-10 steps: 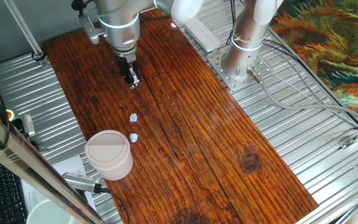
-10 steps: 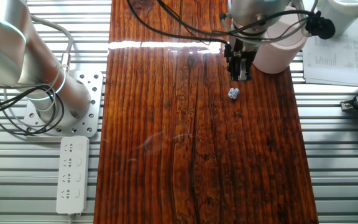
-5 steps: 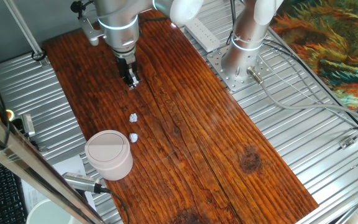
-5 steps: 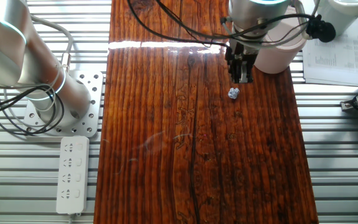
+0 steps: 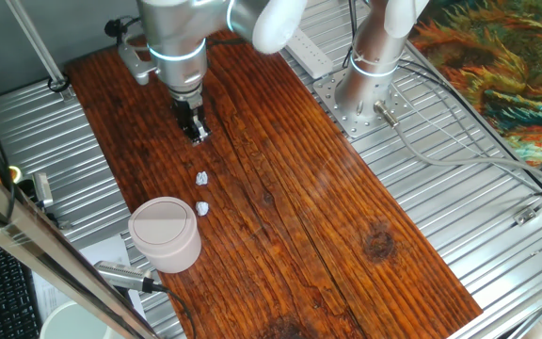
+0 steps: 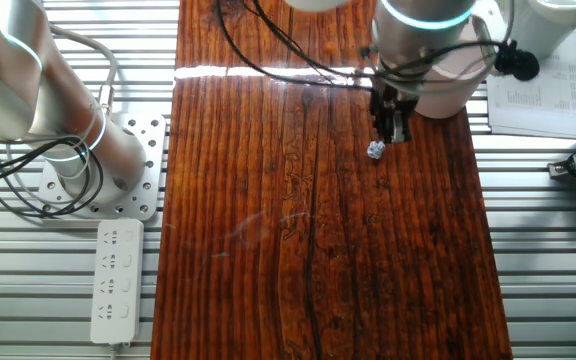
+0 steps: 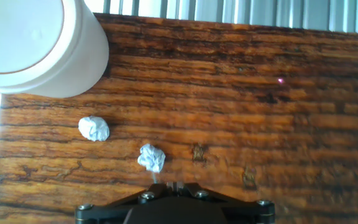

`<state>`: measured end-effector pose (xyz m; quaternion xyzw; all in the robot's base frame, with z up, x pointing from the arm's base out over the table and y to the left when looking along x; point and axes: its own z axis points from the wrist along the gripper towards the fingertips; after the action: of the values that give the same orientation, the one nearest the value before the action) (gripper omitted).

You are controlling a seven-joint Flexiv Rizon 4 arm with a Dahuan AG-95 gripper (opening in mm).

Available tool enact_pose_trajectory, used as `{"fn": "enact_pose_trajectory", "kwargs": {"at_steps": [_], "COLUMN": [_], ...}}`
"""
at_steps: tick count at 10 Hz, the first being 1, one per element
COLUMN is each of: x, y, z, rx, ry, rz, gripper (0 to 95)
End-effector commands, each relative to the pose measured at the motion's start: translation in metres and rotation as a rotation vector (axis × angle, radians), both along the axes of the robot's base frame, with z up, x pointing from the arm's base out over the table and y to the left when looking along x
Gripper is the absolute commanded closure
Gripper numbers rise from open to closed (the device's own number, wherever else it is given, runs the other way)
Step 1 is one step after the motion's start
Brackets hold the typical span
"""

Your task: Put the garbage in the trash can

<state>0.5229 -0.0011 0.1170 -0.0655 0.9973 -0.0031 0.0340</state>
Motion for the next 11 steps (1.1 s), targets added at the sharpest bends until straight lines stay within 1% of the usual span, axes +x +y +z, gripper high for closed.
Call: {"fn": "enact_pose_trajectory", "kwargs": {"at_steps": [1,2,3,4,5,6,9,10,11], "x": [0.008,0.017,0.021,0.022,0.023,0.025,0.029,0.029,0.029], "y": [0.0,0.002,0.005,0.01,0.015,0.02,0.024,0.025,0.025], "z": [-0.007,-0.015,-0.02,-0.023,-0.025,-0.026,-0.025,-0.027,-0.028], "rx": [0.005,0.006,0.006,0.012,0.03,0.046,0.039,0.039,0.038], "ry": [-0.023,-0.017,-0.008,-0.002,-0.003,0.002,0.053,0.062,0.062], "rz": [0.053,0.071,0.08,0.08,0.082,0.093,0.131,0.141,0.142], "gripper": [95.0,95.0,95.0,95.0,95.0,95.0,95.0,95.0,95.0]}}
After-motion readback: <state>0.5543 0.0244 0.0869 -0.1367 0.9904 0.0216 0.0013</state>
